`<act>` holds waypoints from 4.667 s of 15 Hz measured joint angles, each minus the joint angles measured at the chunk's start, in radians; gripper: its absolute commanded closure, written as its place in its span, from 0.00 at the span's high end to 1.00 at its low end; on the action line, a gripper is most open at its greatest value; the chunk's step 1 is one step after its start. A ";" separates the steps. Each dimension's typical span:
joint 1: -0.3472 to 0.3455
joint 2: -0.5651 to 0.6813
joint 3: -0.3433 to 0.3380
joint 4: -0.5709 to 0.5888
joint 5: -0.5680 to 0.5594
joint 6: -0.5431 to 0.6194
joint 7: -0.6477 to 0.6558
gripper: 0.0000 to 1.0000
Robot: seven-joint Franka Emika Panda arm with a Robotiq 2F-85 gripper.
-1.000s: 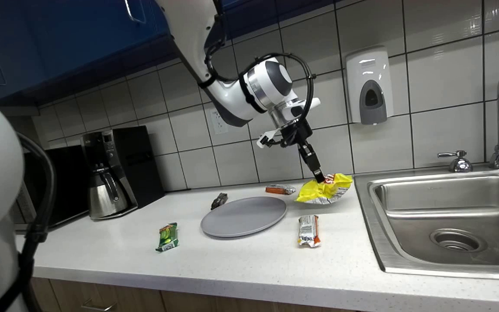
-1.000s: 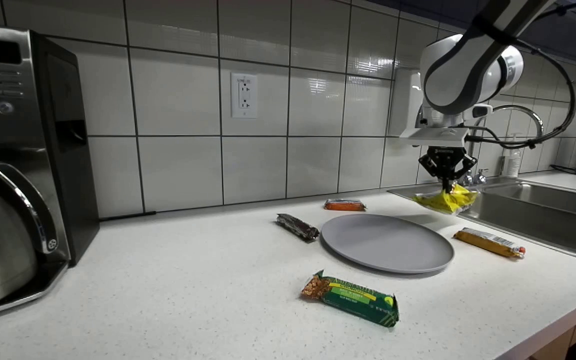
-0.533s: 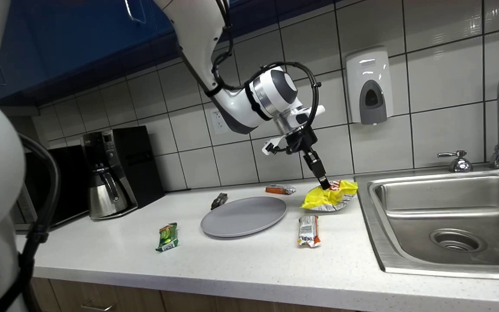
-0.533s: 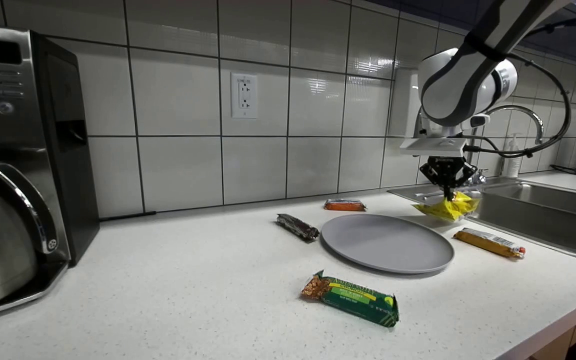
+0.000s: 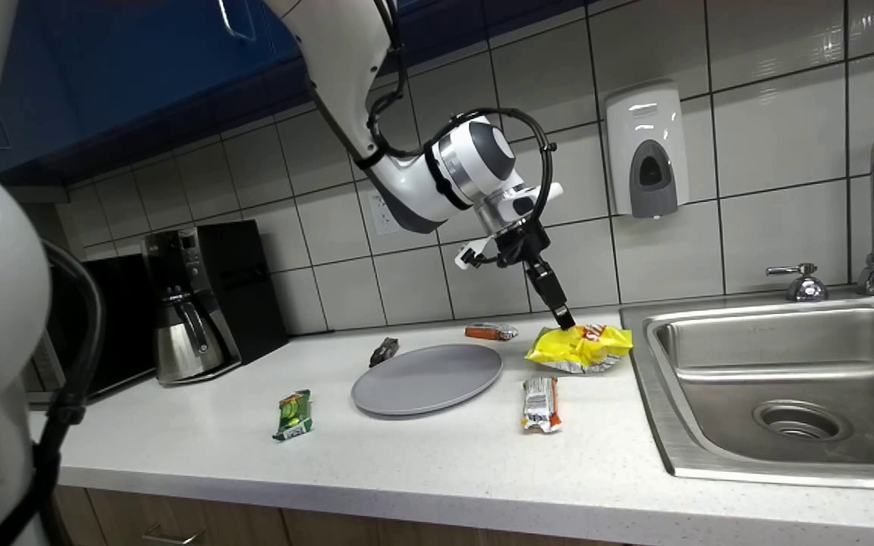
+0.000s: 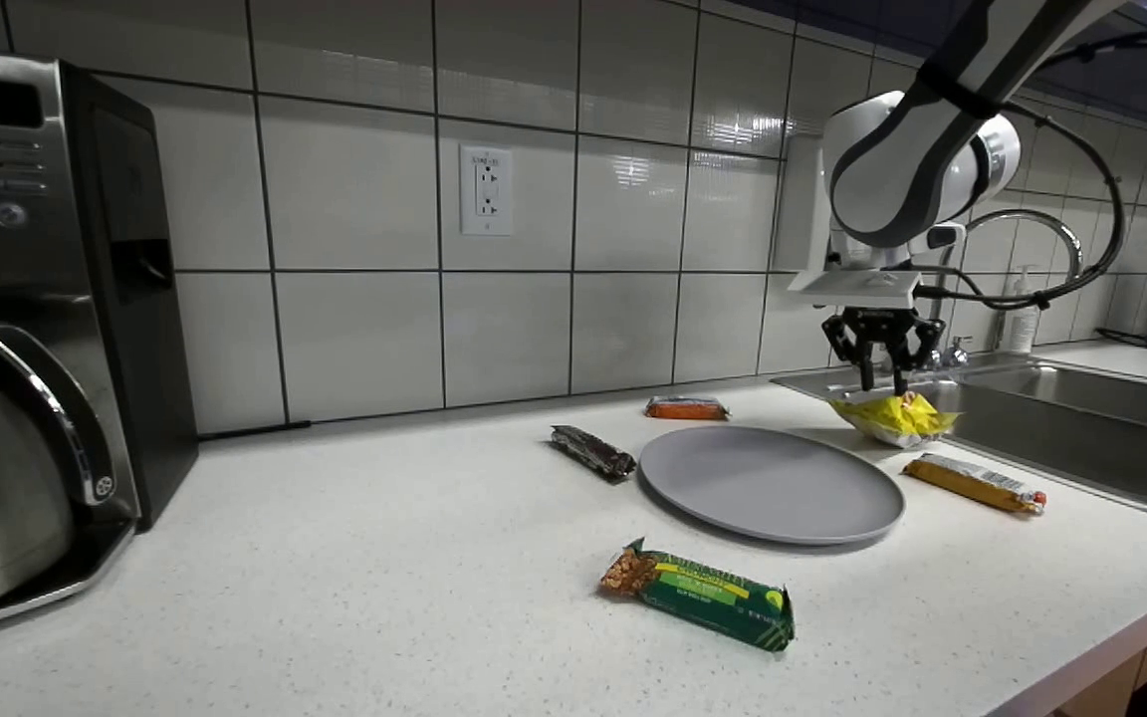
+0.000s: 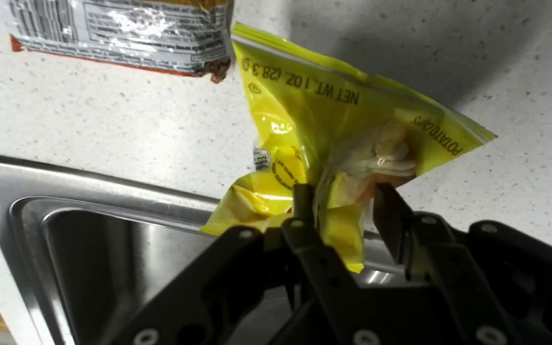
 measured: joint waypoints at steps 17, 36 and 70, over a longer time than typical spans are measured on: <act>0.015 -0.436 0.042 -0.321 -0.111 -0.157 -0.154 1.00; -0.029 -0.519 0.097 -0.398 -0.111 -0.192 -0.198 1.00; -0.134 -0.261 0.063 -0.475 0.046 0.139 -1.055 1.00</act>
